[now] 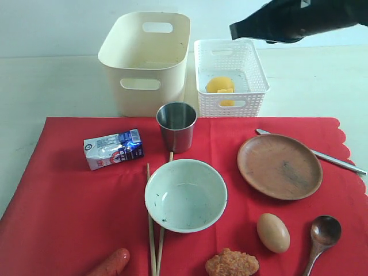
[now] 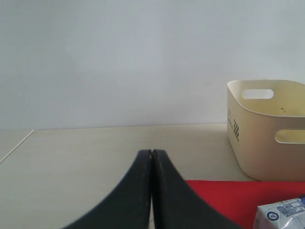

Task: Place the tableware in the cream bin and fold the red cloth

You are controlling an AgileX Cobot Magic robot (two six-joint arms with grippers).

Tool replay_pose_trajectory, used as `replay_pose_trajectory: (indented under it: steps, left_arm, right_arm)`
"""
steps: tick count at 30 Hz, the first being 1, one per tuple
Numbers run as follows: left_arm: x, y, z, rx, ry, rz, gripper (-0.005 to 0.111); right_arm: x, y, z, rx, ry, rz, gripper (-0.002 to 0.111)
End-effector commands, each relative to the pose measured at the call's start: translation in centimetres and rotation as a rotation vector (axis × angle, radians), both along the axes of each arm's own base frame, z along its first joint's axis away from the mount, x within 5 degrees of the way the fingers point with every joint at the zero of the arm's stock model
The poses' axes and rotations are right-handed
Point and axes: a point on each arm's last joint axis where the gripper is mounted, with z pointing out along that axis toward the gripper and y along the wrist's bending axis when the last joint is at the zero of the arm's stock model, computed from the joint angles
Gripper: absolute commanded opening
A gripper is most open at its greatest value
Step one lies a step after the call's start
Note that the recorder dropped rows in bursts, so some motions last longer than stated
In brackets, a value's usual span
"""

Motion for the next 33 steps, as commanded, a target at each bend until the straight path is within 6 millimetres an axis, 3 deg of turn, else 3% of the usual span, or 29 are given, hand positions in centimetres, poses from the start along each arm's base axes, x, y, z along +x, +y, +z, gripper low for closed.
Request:
replay_pose_trajectory:
  steps: [1,7,15,19,23,28,33]
  left_arm:
    - [0.0,0.0,-0.1,-0.012,-0.001,0.0,0.003]
    - [0.0,0.0,-0.1,-0.012,-0.001,0.0,0.003]
    - [0.0,0.0,-0.1,-0.012,-0.001,0.0,0.003]
    - [0.0,0.0,-0.1,-0.012,-0.001,0.0,0.003]
    - [0.0,0.0,-0.1,-0.012,-0.001,0.0,0.003]
    - [0.0,0.0,-0.1,-0.012,-0.001,0.0,0.003]
    - [0.0,0.0,-0.1,-0.012,-0.001,0.0,0.003]
  right_arm:
    - [-4.9,-0.7,-0.4,0.094,-0.019,0.001,0.0]
    - [-11.4,-0.3,-2.9,0.062,0.057,0.114,0.0]
    - [-17.3,-1.3,-8.5,0.021,0.298,0.137,0.0]
    - [-19.8,-1.6,-10.6,0.005,0.387,0.163,0.009]
    - [-21.4,-1.6,-11.8,-0.003,0.445,0.187,0.026]
    - [-21.3,-1.5,-11.8,0.009,0.425,0.189,0.047]
    - [-21.1,-1.4,-11.6,0.001,0.386,0.218,0.058]
